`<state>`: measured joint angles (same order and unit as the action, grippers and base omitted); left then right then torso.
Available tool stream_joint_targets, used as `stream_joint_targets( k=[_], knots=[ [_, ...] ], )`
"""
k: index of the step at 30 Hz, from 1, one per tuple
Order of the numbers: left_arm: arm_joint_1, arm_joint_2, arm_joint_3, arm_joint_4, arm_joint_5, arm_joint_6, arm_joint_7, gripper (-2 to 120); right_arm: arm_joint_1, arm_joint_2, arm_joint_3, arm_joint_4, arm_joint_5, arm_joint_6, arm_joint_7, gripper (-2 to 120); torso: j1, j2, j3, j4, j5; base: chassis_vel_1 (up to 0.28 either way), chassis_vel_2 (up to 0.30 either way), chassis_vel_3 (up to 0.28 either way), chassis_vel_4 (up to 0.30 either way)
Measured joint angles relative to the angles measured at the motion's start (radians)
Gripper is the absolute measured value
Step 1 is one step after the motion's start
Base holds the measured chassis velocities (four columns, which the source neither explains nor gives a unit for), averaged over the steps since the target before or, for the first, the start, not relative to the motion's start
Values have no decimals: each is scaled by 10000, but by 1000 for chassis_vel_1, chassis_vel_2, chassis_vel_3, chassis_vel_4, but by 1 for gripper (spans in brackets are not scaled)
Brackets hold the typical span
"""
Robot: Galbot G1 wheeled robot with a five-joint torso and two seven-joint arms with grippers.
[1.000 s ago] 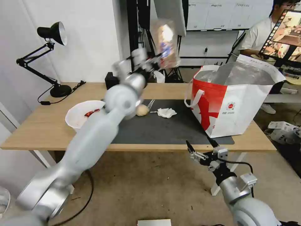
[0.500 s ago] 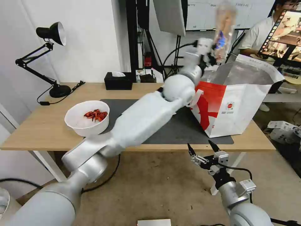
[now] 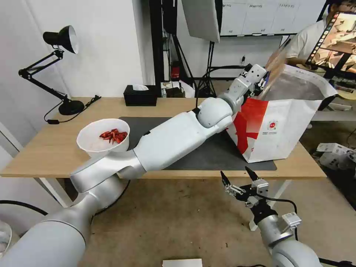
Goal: Pick up the trash from the table and place it into the takeout bag.
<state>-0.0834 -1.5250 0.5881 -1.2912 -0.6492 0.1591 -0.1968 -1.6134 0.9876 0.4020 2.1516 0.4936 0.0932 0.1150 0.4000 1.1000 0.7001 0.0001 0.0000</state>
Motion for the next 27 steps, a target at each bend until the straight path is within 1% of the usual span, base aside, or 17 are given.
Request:
stream_joint_targets(
  k=[2, 3, 5, 6, 7, 9, 10, 11, 12, 14, 15, 18, 19, 22, 23, 26, 27],
  knots=[
    [-6, 59, -37, -238, -327, 64, -111, 51, 22, 2, -12, 0, -2, 0, 0, 100, 0, 0, 0, -3, 0, 0, 0, 0, 0],
    [-6, 59, -37, -238, -327, 64, -111, 51, 22, 2, -12, 0, -2, 0, 0, 100, 0, 0, 0, -3, 0, 0, 0, 0, 0],
    [69, 257, -144, -631, -622, 139, -337, 59, 7, 2, 10, 72, 0, -1, 2, 100, 0, 0, -1, -4, 1, 0, 0, 0, 0],
    [151, 459, -190, -880, -744, 186, -435, 63, -41, 3, 69, 145, 2, 0, 2, 100, 0, 0, -1, -5, 0, 0, 0, 0, 0],
    [151, 459, -190, -880, -744, 186, -435, 63, -41, 3, 69, 145, 2, 0, 2, 100, 0, 0, -1, -5, 0, 0, 0, 0, 0],
    [371, 887, -308, -1329, -801, 197, -536, 74, -268, 69, 380, 286, -9, 74, 2, 100, 0, 0, 0, 5, -1, 0, 0, 0, 0],
    [502, 1039, -388, -1485, -798, 154, -541, 80, -472, 185, 640, 380, -53, 203, -3, 100, -1, 0, 0, 4, -2, 0, 0, 0, 0],
    [502, 1039, -388, -1485, -798, 154, -541, 80, -472, 185, 640, 380, -53, 203, -3, 100, -1, 0, 0, 4, -2, 0, 0, 0, 0],
    [647, 1187, -489, -1644, -786, 99, -541, 84, -596, 272, 803, 441, -95, 296, -7, 100, 0, 1, -1, -5, -4, 0, 0, 0, 0],
    [1215, 1742, -862, -2286, -767, -40, -652, 95, -638, 349, 941, 482, -131, 475, -15, 100, -2, 1, -2, -10, -2, 0, 0, 0, 0],
    [1215, 1742, -862, -2286, -767, -40, -652, 95, -638, 349, 941, 482, -131, 475, -15, 100, -2, 1, -2, -10, -2, 0, 0, 0, 0],
    [2363, 2751, -1506, -3406, -651, -32, -1021, 99, -603, 354, 953, 460, -139, 724, -56, 100, 0, 0, -1, 3, -4, 0, 0, 0, 0],
    [2363, 2751, -1506, -3406, -651, -32, -1021, 99, -603, 354, 953, 460, -139, 724, -56, 100, 0, 0, -1, 3, -4, 0, 0, 0, 0],
    [3853, 3939, -2409, -4576, -143, 37, -1087, 100, -597, 307, 952, 384, -149, 884, -70, 100, -2, 1, -2, 0, -3, 0, 0, 0, 0],
    [3853, 3939, -2409, -4576, -143, 37, -1087, 100, -597, 307, 952, 384, -149, 884, -70, 100, -2, 1, -2, 0, -3, 0, 0, 0, 0],
    [5712, 4763, -3594, -5586, 425, 10, -883, 100, -549, 181, 957, 372, -149, 925, -63, 100, -2, 0, -2, -1, -5, 0, 0, 0, 0],
    [5712, 4763, -3594, -5586, 425, 10, -883, 100, -549, 181, 957, 372, -149, 925, -63, 100, -2, 0, -2, -1, -5, 0, 0, 0, 0]
  ],
)
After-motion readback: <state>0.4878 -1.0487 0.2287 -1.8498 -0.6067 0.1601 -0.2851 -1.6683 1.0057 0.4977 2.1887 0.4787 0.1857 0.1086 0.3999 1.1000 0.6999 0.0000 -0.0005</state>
